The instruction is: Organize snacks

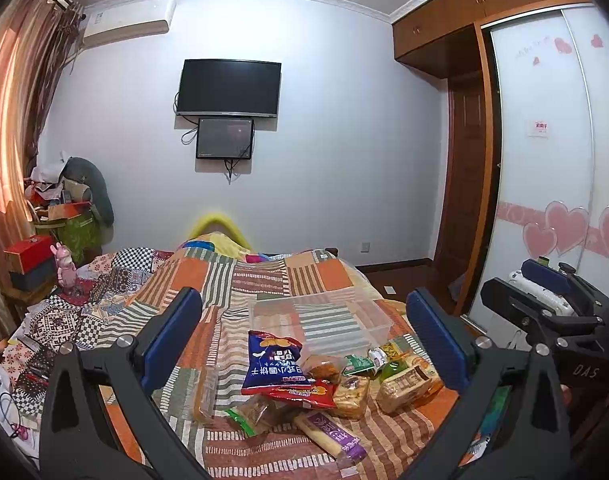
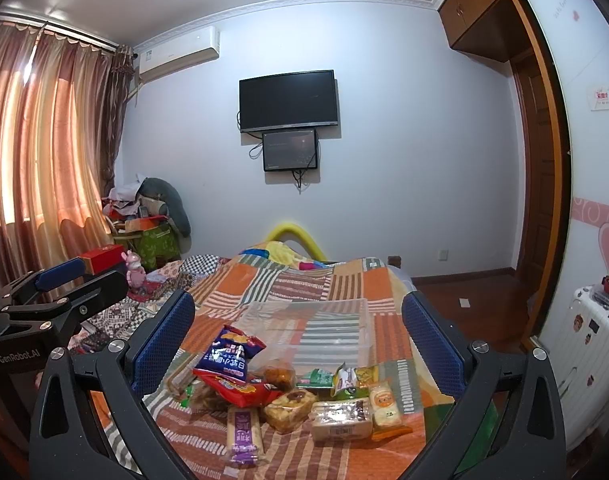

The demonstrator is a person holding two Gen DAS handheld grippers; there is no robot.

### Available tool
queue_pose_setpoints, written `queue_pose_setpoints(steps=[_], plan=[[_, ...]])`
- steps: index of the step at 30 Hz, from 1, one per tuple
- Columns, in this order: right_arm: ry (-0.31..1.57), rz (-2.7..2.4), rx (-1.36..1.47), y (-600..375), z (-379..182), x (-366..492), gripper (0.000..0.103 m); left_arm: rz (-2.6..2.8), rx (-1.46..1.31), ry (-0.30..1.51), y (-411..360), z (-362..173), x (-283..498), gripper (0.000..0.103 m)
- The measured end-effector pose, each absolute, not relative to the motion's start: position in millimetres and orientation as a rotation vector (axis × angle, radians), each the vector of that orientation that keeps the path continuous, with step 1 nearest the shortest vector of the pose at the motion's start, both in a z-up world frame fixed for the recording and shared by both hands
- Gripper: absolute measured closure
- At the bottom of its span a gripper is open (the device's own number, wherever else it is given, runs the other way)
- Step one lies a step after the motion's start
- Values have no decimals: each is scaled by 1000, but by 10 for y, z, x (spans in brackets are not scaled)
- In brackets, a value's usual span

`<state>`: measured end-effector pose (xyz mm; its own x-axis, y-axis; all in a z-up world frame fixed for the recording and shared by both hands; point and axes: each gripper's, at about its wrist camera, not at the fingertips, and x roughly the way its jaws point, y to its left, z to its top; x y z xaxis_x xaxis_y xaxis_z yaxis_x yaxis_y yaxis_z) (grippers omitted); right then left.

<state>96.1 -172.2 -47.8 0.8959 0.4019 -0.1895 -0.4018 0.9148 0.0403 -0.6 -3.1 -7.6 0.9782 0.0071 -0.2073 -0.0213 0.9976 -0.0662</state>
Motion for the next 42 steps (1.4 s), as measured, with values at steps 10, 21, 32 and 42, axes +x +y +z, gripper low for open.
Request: queue_pose_setpoints(steps=[10, 21, 32, 42], plan=[[196, 415, -2, -1711, -463, 958, 0, 13, -70, 210, -43, -71, -2, 0], [194, 414, -3, -1711, -456, 960, 0, 11, -69, 212, -49, -63, -2, 0], [186, 411, -5, -1750, -455, 964, 0, 7, -78, 217, -42, -61, 0, 0], [186, 412, -6, -1747, -451, 964, 0, 2, -74, 217, -41, -57, 6, 0]])
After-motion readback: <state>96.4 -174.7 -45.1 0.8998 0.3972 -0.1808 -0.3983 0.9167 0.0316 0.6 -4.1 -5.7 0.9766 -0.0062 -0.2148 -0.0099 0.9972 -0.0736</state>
